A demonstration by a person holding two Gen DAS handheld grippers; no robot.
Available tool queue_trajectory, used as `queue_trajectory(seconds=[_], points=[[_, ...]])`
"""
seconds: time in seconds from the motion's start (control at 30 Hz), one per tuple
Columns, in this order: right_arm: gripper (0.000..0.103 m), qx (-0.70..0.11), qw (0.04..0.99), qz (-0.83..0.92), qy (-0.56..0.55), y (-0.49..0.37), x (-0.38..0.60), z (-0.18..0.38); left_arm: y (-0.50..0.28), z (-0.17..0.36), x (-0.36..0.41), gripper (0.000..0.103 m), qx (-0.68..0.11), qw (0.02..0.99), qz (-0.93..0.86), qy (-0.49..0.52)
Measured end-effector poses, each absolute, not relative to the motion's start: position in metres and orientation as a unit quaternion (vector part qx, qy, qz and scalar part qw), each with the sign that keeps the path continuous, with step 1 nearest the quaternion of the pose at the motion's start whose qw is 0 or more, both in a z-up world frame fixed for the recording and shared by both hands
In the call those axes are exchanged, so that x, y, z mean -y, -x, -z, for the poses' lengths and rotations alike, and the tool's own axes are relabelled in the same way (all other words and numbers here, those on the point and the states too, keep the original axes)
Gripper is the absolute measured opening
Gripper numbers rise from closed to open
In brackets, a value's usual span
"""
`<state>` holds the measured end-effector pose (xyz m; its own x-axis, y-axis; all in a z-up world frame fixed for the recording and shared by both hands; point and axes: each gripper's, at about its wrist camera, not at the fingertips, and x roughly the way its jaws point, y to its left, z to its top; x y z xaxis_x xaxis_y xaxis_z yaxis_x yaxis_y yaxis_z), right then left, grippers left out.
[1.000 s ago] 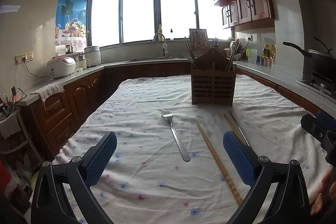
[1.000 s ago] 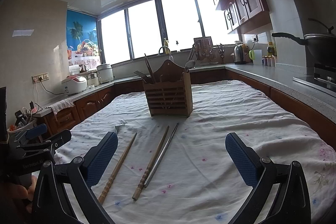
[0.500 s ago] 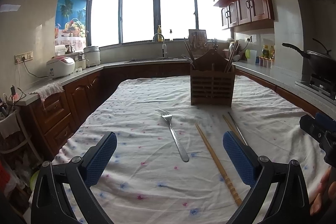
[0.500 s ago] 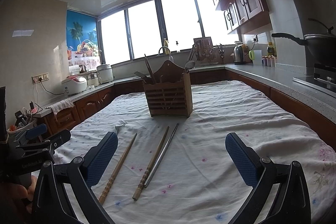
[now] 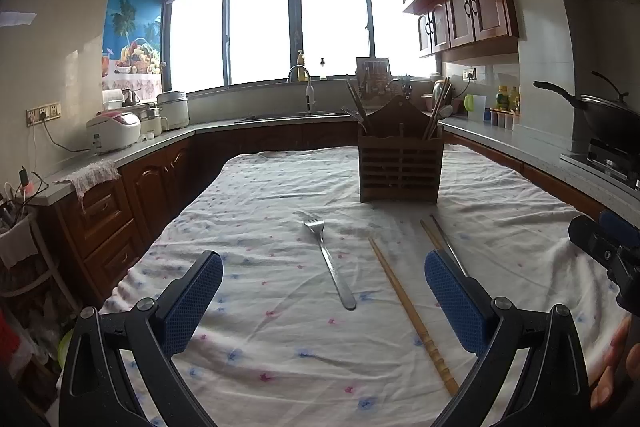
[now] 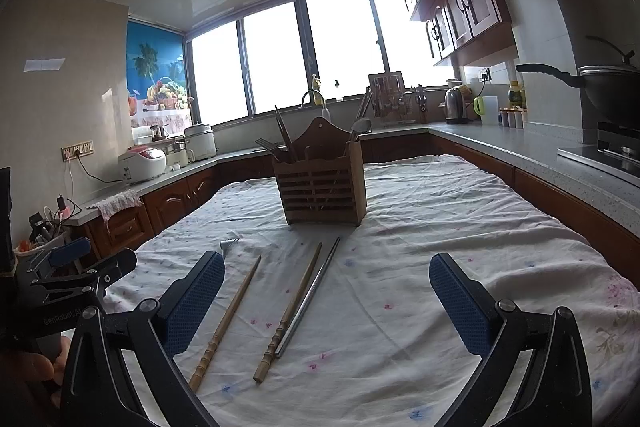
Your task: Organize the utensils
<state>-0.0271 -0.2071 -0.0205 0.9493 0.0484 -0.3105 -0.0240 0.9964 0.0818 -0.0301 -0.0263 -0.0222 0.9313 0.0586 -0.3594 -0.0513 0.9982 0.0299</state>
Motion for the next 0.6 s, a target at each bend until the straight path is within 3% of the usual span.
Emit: queue_trajectory(seconds=[0.6], points=[[0.103, -0.159, 0.986, -0.018, -0.040, 0.0267, 0.2077, 0.0195, 0.0295, 0.0210, 0.0299, 0.102, -0.185, 0.982, -0.025, -0.008]])
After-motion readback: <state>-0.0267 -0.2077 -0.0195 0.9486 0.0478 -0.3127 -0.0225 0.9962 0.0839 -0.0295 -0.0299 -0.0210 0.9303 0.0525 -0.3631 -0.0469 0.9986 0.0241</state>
